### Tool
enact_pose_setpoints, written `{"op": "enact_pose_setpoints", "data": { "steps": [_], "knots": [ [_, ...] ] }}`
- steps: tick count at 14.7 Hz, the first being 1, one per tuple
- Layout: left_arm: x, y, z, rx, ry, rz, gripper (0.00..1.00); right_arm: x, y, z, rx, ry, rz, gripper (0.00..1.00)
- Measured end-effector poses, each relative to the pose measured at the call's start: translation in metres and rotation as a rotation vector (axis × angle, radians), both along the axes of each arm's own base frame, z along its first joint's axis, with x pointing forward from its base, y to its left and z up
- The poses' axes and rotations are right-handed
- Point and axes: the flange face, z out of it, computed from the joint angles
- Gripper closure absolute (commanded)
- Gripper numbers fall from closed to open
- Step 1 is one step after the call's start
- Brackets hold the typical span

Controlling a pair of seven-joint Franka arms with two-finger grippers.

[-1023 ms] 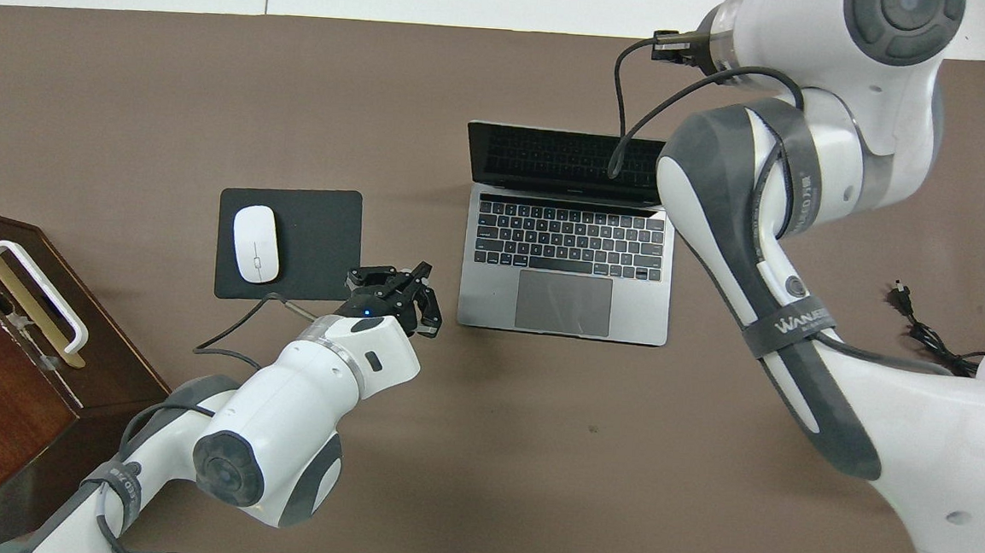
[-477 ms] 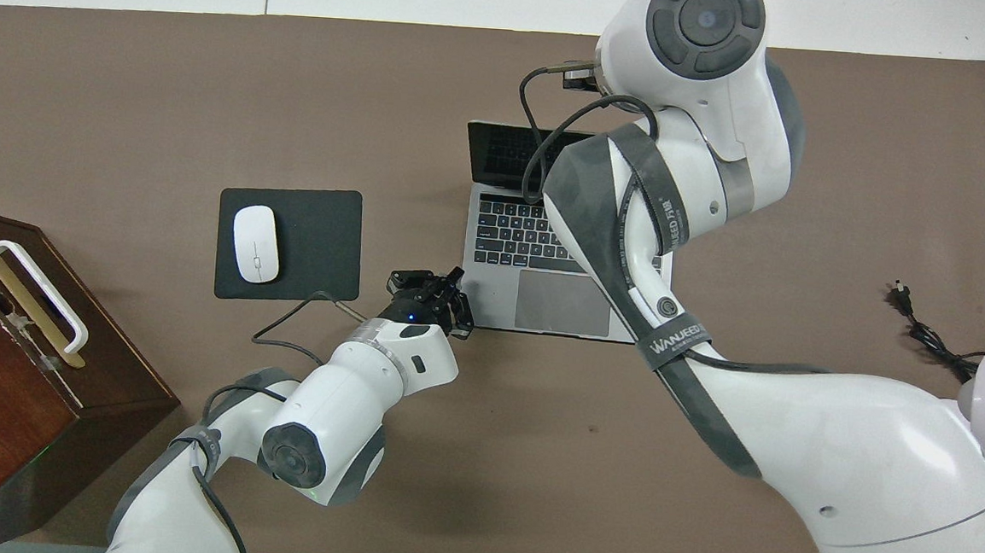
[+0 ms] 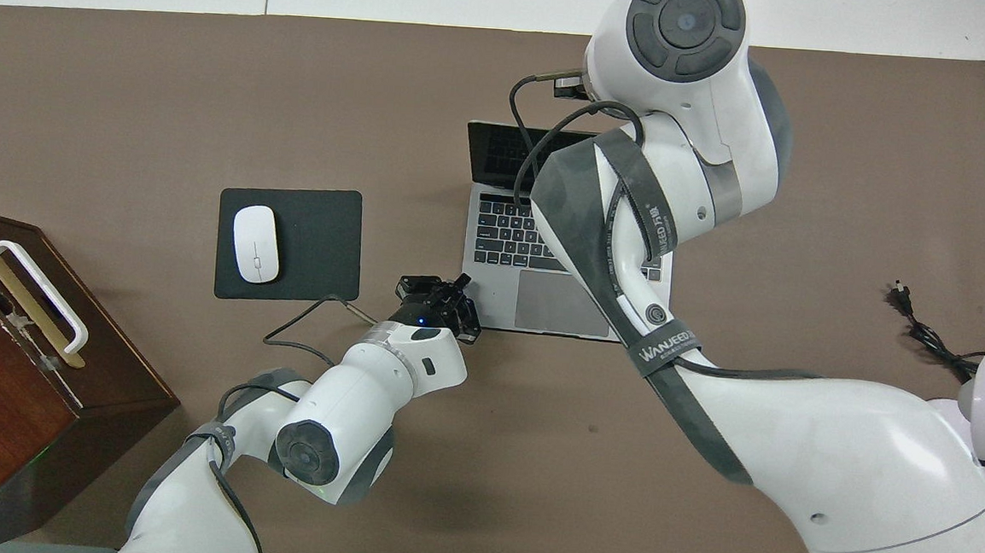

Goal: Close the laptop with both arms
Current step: 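Hold the laptop base with the left gripper while the right gripper pushes the lid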

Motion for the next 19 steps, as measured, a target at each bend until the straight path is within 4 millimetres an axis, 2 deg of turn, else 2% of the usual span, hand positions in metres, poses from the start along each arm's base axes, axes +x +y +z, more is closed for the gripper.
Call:
{"op": "enact_pose_setpoints", "data": {
  "steps": [9, 13, 19],
  "knots": [
    [-0.009, 0.002, -0.010, 0.039, -0.004, -0.043, 1.00, -0.005, 0.002, 0.000, 0.040, 0.050, -0.050, 1.00],
    [-0.011, 0.000, -0.010, 0.042, -0.007, -0.050, 1.00, -0.010, 0.009, 0.003, 0.150, 0.099, -0.150, 1.00],
    [-0.016, -0.003, -0.011, 0.048, -0.016, -0.069, 1.00, -0.017, 0.013, -0.009, 0.170, 0.173, -0.183, 1.00]
  ]
}}
